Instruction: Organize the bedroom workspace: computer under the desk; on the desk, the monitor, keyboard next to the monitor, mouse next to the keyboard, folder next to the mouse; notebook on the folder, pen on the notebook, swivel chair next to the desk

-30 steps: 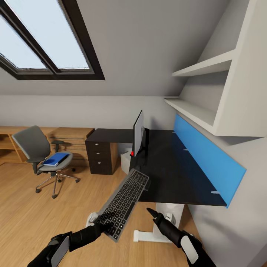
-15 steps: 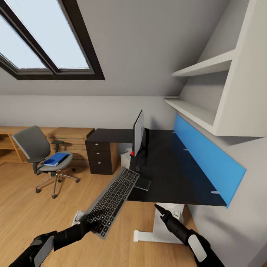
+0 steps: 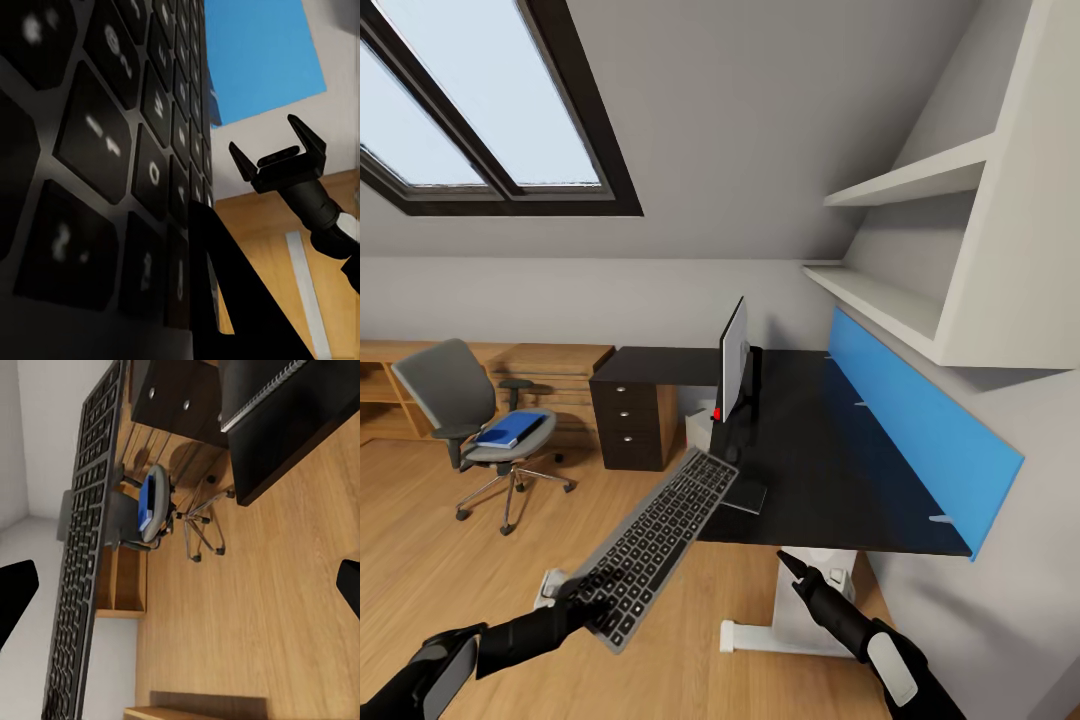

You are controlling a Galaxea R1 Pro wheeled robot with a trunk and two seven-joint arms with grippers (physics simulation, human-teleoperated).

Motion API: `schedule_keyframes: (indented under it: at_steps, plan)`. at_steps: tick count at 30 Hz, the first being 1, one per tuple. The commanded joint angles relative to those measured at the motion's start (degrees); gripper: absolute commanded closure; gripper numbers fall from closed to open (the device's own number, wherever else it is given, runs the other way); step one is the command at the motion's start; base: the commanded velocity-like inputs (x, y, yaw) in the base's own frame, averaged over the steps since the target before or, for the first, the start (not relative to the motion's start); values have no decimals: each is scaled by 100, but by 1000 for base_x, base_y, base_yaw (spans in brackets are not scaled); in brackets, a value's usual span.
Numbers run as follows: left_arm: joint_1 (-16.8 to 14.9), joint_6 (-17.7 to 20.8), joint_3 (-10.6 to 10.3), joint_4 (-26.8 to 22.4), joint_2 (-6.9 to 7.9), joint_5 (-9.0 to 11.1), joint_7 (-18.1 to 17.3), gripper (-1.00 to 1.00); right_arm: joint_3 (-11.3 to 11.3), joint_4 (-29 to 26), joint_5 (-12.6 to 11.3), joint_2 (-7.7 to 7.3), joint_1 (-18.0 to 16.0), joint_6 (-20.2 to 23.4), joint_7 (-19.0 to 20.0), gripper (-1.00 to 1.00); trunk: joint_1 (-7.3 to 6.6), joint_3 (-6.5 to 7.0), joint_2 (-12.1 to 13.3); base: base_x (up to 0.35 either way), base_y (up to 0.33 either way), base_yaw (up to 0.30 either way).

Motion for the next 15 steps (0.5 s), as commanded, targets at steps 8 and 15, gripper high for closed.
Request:
schedule_keyframes:
  at_steps: [8,15]
  plan:
    - [-2,44,-33,11,79,2,-195,100,-31,-6,-29,-2,-3,55,17,-100,2,-3,-4,-64,-42,0]
    - [-2,43,-39,24,85,-43,-208,100,-31,-49,-25,-3,-3,59,11,-100,2,-3,-4,-22,-15,0]
